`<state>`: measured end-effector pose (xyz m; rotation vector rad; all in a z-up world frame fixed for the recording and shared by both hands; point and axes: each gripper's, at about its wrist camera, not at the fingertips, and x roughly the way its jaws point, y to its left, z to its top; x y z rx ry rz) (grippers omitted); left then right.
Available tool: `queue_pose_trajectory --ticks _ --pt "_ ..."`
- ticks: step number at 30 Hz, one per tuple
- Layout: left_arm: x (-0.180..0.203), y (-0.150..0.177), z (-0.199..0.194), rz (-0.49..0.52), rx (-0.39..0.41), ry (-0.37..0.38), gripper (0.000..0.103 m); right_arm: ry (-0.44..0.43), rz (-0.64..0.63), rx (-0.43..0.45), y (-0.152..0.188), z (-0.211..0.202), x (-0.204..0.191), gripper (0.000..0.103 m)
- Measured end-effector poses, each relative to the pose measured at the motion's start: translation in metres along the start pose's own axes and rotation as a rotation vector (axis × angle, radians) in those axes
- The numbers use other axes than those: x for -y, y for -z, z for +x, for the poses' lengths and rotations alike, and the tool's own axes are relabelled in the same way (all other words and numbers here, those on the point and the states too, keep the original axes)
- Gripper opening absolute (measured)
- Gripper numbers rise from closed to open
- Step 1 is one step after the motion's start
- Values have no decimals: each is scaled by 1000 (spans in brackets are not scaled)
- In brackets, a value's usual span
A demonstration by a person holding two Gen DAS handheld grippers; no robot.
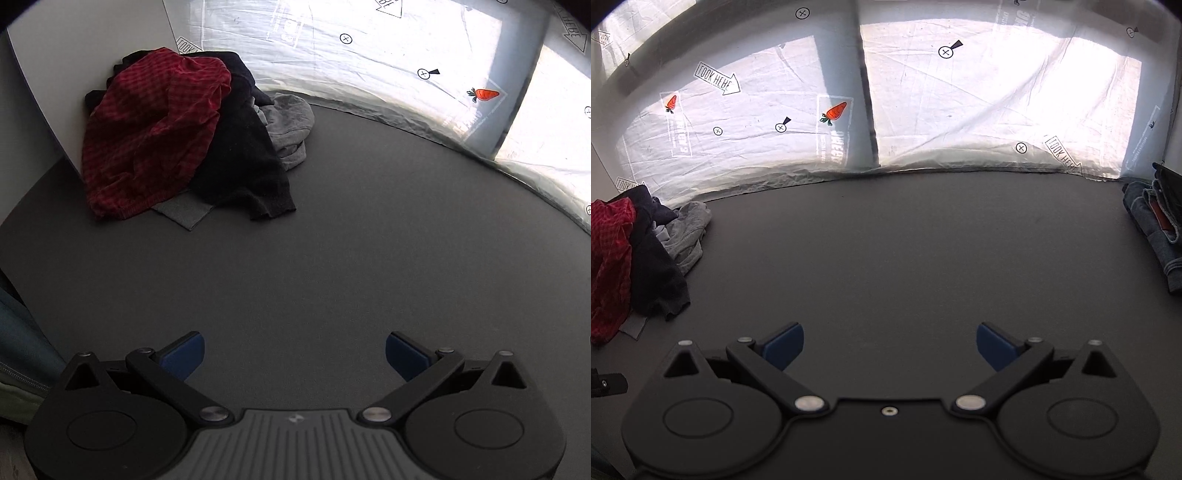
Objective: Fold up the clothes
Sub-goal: 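Move both tools toward the clothes pile and reach the red checked shorts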
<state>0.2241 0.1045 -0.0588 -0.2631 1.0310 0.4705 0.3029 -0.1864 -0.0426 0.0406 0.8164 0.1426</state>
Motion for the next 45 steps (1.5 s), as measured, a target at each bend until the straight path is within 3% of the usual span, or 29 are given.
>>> queue_pose_trajectory --ticks 9,18,24,26,29,36,39,42,43,45 --pt "-70 -85 91 -31 -50 27 103 23 -146 2 -56 68 -133 101" --pt "-146 -156 177 -97 -116 -4 103 -78 -247 -11 -100 142 -258 91" --pt "-194 -182 218 -179 -152 -56 103 -217 -286 -20 -120 187 -322 70" --pt "-210 -187 227 -216 -152 -76 103 -272 -289 -32 -124 200 -339 58" --pt "-230 -191 237 -263 -153 -102 103 -384 -267 -49 -132 213 -364 48" --pt "-260 -194 258 -332 -179 -160 103 -662 -213 -63 -142 216 -407 44" --pt "-260 -196 258 -341 -185 -156 103 -685 -239 -85 -141 218 -423 43" --pt "-259 -197 258 -348 -191 -150 103 -677 -262 -108 -135 226 -432 21" --pt "-258 -197 256 -347 -189 -148 103 -670 -255 -116 -134 229 -432 6" --pt "-255 -198 248 -338 -178 -147 103 -671 -231 -115 -131 231 -427 2"
